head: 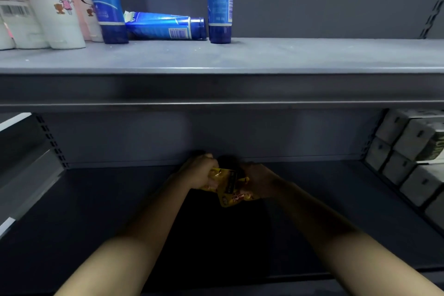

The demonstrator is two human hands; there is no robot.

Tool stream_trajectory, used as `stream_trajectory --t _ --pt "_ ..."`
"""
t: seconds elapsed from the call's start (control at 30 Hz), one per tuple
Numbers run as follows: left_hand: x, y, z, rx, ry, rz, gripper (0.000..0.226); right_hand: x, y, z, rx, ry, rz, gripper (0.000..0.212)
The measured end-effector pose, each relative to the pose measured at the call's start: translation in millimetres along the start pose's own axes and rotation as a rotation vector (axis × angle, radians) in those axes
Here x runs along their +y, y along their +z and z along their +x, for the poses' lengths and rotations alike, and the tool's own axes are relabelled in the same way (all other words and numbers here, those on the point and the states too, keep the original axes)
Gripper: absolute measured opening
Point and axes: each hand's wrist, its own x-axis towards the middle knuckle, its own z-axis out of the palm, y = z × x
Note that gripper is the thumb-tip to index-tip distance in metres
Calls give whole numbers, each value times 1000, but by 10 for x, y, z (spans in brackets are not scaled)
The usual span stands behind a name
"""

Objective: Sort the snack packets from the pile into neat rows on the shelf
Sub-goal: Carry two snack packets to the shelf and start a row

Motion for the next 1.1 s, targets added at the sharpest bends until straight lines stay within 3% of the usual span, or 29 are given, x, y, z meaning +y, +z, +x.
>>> stream_trajectory --t 0.17,0.43,0.57,0.83,1.1 --pt "73 -49 -258 -8 -33 85 38 -16 -32 -186 -63 77 -59 42" --pt "388 -179 -926 105 -195 33 36 -118 -126 -653 92 106 -131 39" --pt "578 -238 -1399 99 -261 -60 28 -241 -92 -960 108 43 -129 27" --pt "815 -173 -2565 74 -432 48 27 -728 91 -1512 83 -49 -151 22" --pt "595 -251 -3937 120 -602 79 30 -1754 533 -1669 11 -259 -85 22"
